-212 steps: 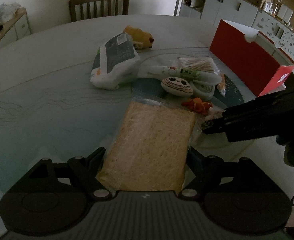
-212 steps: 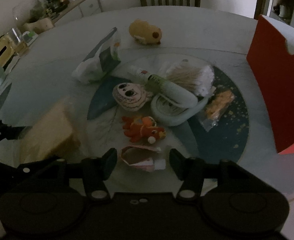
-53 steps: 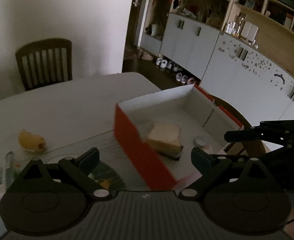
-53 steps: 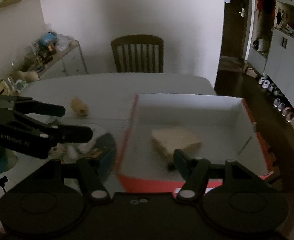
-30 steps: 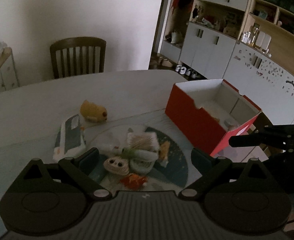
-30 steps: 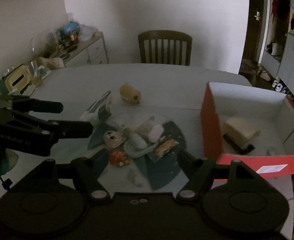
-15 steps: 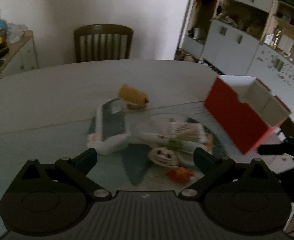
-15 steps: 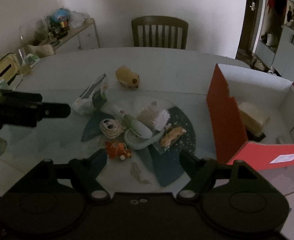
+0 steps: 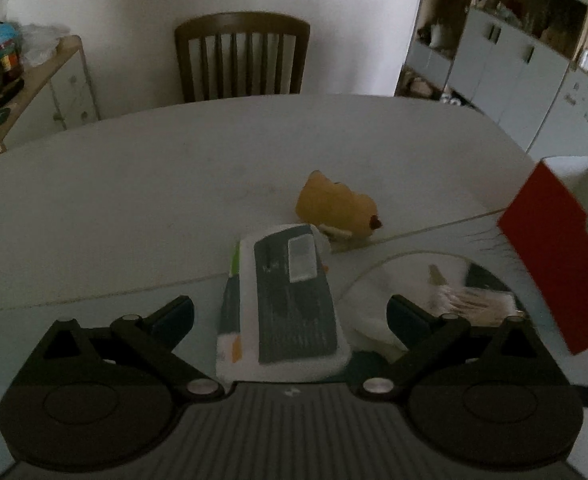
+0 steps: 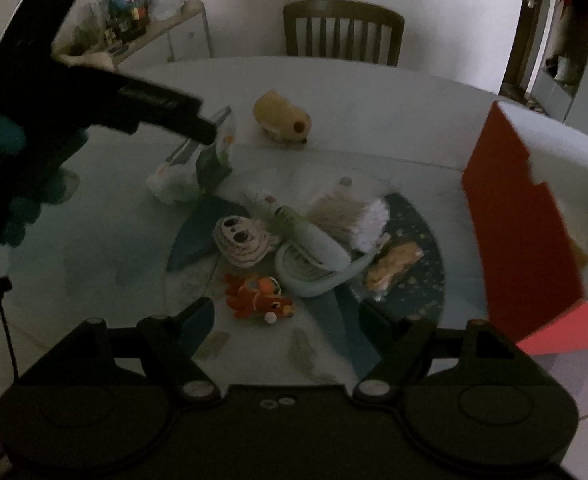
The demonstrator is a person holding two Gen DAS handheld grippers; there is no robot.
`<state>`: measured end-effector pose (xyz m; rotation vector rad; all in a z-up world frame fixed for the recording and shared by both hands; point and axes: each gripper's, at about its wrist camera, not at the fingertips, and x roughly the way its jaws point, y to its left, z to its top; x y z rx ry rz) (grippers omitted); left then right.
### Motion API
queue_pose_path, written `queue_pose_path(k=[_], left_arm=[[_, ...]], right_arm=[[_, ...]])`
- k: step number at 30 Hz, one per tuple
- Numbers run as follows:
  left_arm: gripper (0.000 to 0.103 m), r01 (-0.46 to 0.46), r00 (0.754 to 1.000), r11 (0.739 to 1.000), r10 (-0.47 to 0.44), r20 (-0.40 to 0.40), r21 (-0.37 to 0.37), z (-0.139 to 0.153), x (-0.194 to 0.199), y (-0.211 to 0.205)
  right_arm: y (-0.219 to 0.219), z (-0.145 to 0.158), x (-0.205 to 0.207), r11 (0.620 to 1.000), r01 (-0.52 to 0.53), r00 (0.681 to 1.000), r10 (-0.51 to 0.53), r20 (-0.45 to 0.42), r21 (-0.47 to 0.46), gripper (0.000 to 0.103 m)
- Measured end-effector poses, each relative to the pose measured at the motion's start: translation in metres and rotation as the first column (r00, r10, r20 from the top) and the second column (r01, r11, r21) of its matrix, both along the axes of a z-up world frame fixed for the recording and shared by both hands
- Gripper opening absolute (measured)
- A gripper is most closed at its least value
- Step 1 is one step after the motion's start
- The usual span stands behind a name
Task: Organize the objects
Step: 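Grasp the white-and-green snack bag with the left tool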
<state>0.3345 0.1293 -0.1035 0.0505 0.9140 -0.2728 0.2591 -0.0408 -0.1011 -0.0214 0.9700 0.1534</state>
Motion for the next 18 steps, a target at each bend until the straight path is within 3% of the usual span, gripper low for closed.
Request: queue_pose_path(k=[5,9,18], left_arm=[[0.103,0.004,1.000,0.999,-0.003,-0.027,0.037,-0.013,0.020,-0.008],[0.103,-0.017,0.995,0.999,0.021,-0.096,0.042,-0.030,0.036,-0.007],[0.103,-0.048,0.986,0.997,0.057,-0.155,0.063,-0.053,0.045,-0.003]], right_arm=[[0.001,-0.019,0.014,0.999,0.019,0.999,-0.018,-0.050,0.030,0.079],[0.004,-0.032,0.023,0.998,0.034,0.996,-0.030,-0.082,0.055,0.079],[0.015,-0.044,0.033,0.998,0.030,0.995,-0.025,-0.095,0.051,0.079]])
